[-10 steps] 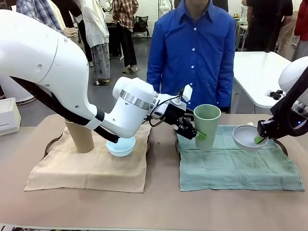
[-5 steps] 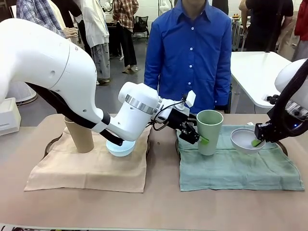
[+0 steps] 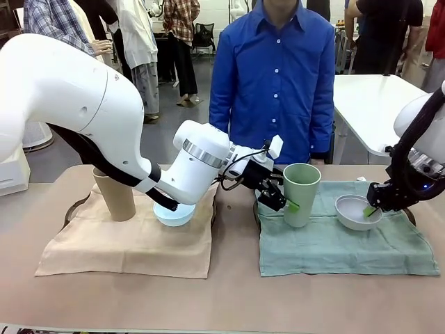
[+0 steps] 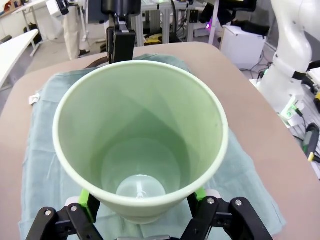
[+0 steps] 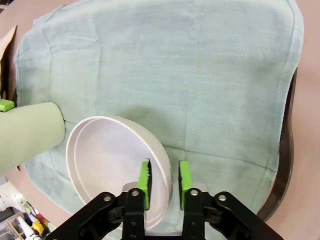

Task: Set up a tray with a mat and arrange the tableware.
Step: Place the Picnic Bowl and Reusable plastic cup back onto the Handle tray in front of the human's position.

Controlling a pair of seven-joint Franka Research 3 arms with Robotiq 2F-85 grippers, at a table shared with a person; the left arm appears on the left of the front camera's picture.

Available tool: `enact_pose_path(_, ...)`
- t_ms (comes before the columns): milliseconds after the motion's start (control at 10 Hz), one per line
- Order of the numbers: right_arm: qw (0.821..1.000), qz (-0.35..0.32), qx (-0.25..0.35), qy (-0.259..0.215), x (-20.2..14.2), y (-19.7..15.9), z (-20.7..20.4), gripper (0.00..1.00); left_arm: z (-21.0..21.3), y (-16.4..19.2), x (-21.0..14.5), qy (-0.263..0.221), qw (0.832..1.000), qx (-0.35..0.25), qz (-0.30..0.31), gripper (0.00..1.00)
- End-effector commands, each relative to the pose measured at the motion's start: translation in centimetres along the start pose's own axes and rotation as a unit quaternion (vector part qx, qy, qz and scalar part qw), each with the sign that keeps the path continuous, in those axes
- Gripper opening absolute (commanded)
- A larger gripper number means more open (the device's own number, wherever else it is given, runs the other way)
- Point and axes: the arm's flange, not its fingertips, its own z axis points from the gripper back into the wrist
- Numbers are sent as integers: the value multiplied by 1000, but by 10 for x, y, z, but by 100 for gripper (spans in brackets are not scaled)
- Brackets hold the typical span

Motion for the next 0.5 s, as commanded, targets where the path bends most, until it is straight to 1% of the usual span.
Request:
enact_pose_path(0, 1000, 9, -2, -8, 5, -6, -4, 100, -1, 4, 2, 11, 1000, -5, 2, 84)
enact_pose_path(100, 1000, 7, -3, -5, 4, -6, -6, 100, 0, 3, 3, 16, 1000, -5, 5, 84)
enact_pose_path(200, 1000, 4, -9, -3, 1, -5, -6, 100, 1, 2, 3, 20, 1000, -5, 11, 100)
enact_pose_path(300, 1000, -8, -25, -8, -2, -4, -1, 62, 2, 2, 3, 28, 999, -5, 15, 100)
enact_pose_path(400, 999, -6, -36, -14, -6, -1, 9, 72, 4, 2, 2, 37, 999, -6, 25, 100)
